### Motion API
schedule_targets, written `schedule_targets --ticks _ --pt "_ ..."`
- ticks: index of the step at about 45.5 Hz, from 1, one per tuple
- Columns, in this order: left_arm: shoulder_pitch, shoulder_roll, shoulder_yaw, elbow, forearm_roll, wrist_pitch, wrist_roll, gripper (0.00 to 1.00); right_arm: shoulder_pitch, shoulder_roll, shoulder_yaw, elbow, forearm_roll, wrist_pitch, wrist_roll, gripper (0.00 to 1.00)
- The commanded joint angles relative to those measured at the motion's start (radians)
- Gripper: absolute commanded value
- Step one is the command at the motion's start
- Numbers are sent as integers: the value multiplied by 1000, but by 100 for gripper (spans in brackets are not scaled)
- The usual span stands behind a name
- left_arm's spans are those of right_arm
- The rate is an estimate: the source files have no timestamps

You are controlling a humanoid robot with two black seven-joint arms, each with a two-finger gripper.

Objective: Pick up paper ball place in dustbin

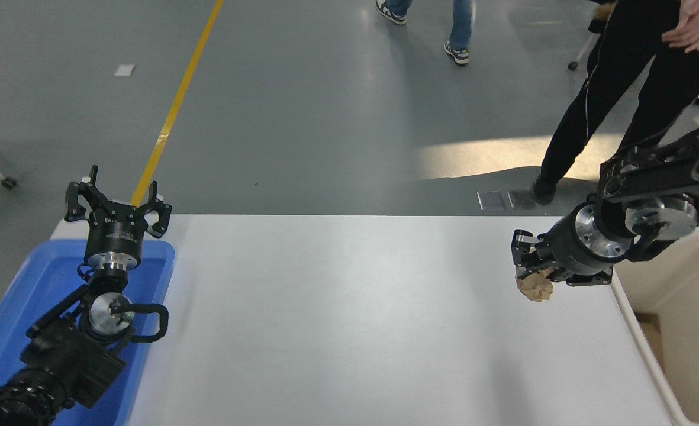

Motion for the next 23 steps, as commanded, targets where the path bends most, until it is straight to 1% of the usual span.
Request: schedule_targets --ticks 1,5,12,23 --pt "0 0 0 0 0 0 0 99 256 -12 -22 101 37 153 3 0" --pt "0 0 0 0 0 0 0 99 322 -13 -22 101 73 207 3 0" --pt "0 0 0 0 0 2 0 99 376 -15 -25 101 77 256 3 0" --pt "0 0 0 1 -1 0 0 99 333 -16 -50 101 75 239 3 0"
